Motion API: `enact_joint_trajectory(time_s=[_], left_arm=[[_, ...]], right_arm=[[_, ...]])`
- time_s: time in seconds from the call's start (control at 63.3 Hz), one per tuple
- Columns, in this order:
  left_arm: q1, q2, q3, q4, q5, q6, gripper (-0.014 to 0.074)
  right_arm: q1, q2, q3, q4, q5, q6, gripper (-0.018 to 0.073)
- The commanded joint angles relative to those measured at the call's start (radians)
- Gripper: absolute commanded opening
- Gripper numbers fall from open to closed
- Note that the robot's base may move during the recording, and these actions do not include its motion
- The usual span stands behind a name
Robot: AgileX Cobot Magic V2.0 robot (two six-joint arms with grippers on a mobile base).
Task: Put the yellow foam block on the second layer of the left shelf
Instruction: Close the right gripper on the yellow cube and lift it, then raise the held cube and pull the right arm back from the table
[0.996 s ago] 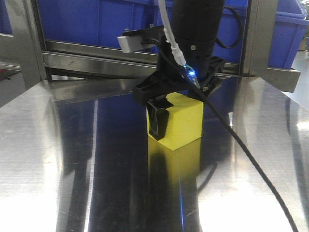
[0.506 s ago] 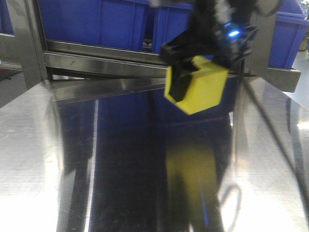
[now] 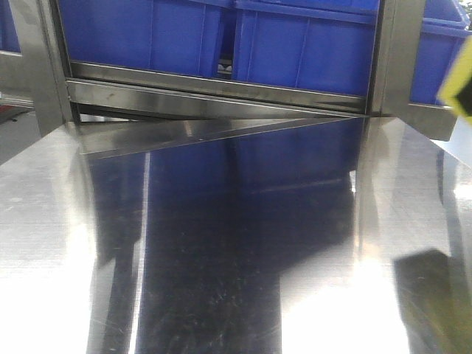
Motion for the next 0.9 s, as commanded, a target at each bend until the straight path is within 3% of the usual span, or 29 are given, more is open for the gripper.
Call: enact_joint_trajectory(time_s=[0.0,0.332,0.885], left_arm=[[-0.003,-0.014,0.028,-0.007,-0.082,-0.004,0.0136],[-0.003,-0.014,0.028,-0.007,-0.088,-0.004,0.0136],[-0.003,-0.014,0.028,-0.007,-0.088,-0.004,0.0136]], right_arm=[[-0.041,-0.123,0.037,-0.007,-0.079,-0.006,0.0287],[-0.065,-0.547,0.237,-0.007,-0.121,-0.006,0.0287],[-0.065,-0.992,0.252,-0.007,-0.238,-0.006,0.0287]])
